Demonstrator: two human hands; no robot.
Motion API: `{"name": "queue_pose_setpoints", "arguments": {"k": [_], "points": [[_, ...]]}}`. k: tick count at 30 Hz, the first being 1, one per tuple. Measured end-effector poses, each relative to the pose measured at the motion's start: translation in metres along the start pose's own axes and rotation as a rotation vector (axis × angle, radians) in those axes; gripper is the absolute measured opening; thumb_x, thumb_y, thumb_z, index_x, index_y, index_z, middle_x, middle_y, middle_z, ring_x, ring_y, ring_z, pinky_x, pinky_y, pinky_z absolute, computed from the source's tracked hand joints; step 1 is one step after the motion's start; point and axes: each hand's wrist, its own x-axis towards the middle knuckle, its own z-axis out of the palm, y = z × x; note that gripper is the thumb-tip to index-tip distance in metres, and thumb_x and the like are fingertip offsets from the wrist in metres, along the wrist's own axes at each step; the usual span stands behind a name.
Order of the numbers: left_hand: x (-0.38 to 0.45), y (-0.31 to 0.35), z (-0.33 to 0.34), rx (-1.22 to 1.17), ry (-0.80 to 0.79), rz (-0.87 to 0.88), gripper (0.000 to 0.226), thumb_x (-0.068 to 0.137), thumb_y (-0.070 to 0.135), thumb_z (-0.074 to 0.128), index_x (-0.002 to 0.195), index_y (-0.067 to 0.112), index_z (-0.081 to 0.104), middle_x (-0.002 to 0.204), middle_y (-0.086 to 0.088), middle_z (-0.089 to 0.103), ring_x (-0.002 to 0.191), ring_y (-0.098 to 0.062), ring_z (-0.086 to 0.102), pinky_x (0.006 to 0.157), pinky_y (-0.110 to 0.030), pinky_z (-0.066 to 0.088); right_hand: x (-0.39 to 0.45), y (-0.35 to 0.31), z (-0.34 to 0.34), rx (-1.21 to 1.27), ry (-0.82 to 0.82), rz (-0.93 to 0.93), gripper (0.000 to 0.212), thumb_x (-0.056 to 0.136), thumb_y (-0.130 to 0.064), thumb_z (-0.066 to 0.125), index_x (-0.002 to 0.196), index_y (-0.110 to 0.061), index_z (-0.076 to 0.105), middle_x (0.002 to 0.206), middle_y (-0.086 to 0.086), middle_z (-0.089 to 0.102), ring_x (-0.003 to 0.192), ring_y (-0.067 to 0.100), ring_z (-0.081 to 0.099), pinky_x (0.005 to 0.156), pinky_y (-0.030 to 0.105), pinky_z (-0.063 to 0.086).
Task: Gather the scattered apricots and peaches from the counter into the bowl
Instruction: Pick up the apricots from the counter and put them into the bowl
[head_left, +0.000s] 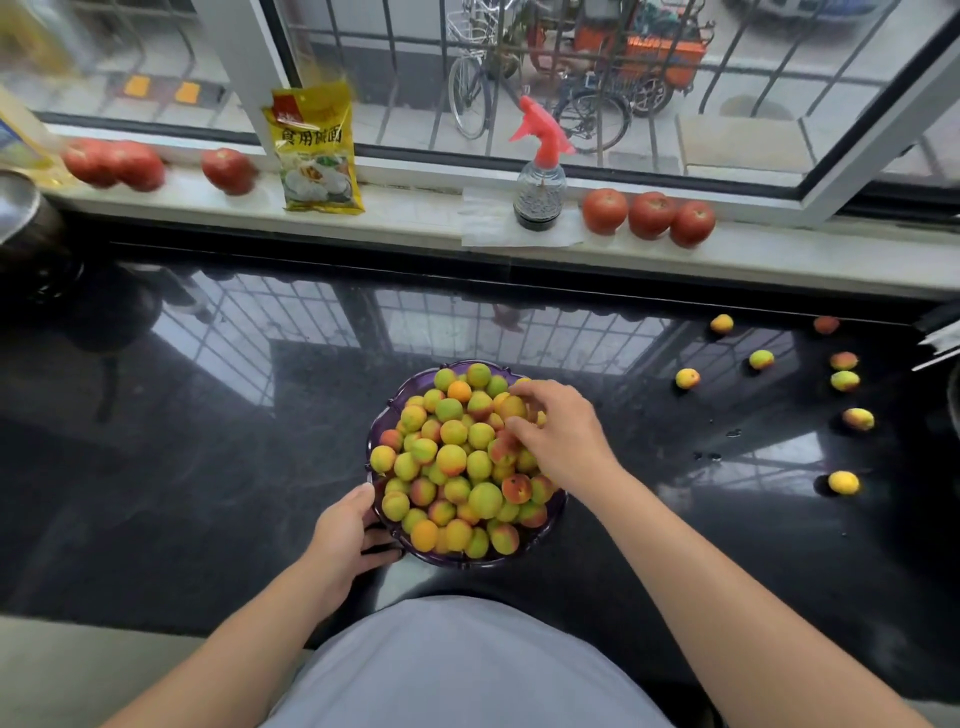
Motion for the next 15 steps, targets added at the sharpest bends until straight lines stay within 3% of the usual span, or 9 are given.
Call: {"name": "queue_pose_setpoints", "arguments": {"k": [3, 9, 12, 15], "points": [[-0.0004, 0.0, -0.0012, 0.02, -0.021, 0.008, 0.036, 0.113, 0.035, 0.036, 0.119, 0.025, 0.07, 0.114, -0.012, 0.078, 0.11, -0.041, 0.071, 0.102, -0.061, 0.055, 0.0111, -0.0058, 0.0099, -0.15, -0.014, -0.008, 0.038, 0.092, -0.028, 0.067, 0.13, -0.028, 0.061, 0.118, -0.003, 0.059, 0.119, 0.018, 0.047, 0.094, 0.031, 0.042], [-0.0001, 0.0001, -0.0014, 0.019, -0.035, 0.021, 0.036, 0.114, 0.035, 0.035, 0.123, 0.023, 0.068, 0.116, -0.012, 0.078, 0.109, -0.04, 0.072, 0.099, -0.059, 0.056, 0.0107, -0.0067, 0.0101, -0.398, -0.017, -0.109, 0.035, 0.095, -0.026, 0.063, 0.13, -0.026, 0.064, 0.117, -0.001, 0.064, 0.113, 0.025, 0.045, 0.097, 0.04, 0.041], [-0.0008, 0.0012, -0.0017, 0.015, -0.044, 0.049, 0.034, 0.114, 0.032, 0.036, 0.125, 0.026, 0.068, 0.122, -0.011, 0.076, 0.111, -0.038, 0.072, 0.096, -0.055, 0.058, 0.0132, -0.0075, 0.0083, -0.383, -0.058, -0.102, 0.039, 0.096, -0.027, 0.063, 0.134, -0.024, 0.06, 0.122, 0.0, 0.062, 0.117, 0.026, 0.044, 0.1, 0.04, 0.04], [-0.0003, 0.0055, -0.0031, -0.043, -0.068, 0.116, 0.04, 0.114, 0.022, 0.037, 0.145, 0.04, 0.056, 0.133, 0.0, 0.073, 0.12, -0.031, 0.07, 0.103, -0.055, 0.054, 0.0094, 0.0009, 0.007, -0.208, -0.015, -0.106, 0.04, 0.097, -0.028, 0.061, 0.136, -0.025, 0.057, 0.129, -0.005, 0.059, 0.12, 0.019, 0.044, 0.102, 0.034, 0.04]]}}
